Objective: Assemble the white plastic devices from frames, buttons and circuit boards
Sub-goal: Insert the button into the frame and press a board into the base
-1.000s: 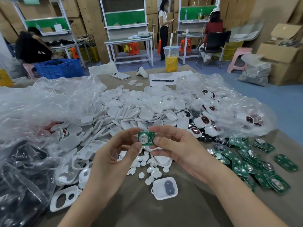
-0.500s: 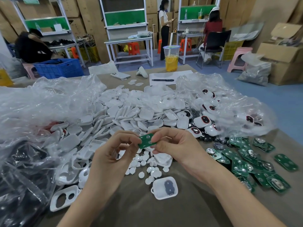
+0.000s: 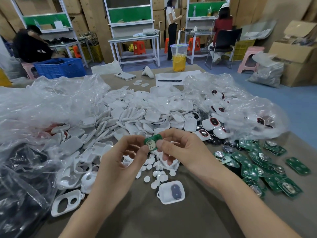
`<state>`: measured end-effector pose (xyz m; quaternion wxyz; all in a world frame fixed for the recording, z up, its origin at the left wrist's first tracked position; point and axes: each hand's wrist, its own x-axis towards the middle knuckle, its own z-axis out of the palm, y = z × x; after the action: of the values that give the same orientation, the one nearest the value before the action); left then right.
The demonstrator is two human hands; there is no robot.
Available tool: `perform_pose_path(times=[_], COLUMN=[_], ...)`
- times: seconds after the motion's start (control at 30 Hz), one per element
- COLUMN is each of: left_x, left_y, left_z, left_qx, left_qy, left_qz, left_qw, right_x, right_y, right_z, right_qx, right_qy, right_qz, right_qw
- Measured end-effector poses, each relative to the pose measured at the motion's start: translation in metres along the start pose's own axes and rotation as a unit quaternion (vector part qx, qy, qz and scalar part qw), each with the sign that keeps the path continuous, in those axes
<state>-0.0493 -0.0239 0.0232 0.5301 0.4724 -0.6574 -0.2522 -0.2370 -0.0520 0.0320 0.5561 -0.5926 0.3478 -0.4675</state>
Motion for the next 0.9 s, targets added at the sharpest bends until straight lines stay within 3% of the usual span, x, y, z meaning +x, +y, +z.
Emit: perform_pose_path(times=[0.17, 0.37, 0.53, 0.8, 0.9], left_x=[-0.004, -0.01, -0.028, -0.034, -0.034], left_y=[-0.003, -0.001, 0.0, 0.002, 0.003], left_z=[-0.003, -0.007, -0.017, -0.01, -0.008], left_qx=[0.114, 0.173, 0.147, 0.199, 0.201], left_qy=[-0.041, -0.05, -0.144, -0.232, -0.241], left_qz=[0.131, 0.16, 0.133, 0.169, 0.172], left_qw=[0.984, 0.971, 0.97, 0.937, 0.934], right_x=[-0.004, -0.013, -0.04, -0.063, -0.062], right_y=[0.002, 0.001, -0.002, 0.011, 0.012], right_z=[0.001, -0.001, -0.029, -0.051, -0.051], right_qx=[0.016, 0.062, -0.154, -0.385, -0.428], right_qy=[0.004, 0.008, 0.06, -0.122, -0.147], right_qz=[0.032, 0.061, -0.02, -0.023, -0.017], right_qw=[0.999, 0.996, 0.986, 0.915, 0.892])
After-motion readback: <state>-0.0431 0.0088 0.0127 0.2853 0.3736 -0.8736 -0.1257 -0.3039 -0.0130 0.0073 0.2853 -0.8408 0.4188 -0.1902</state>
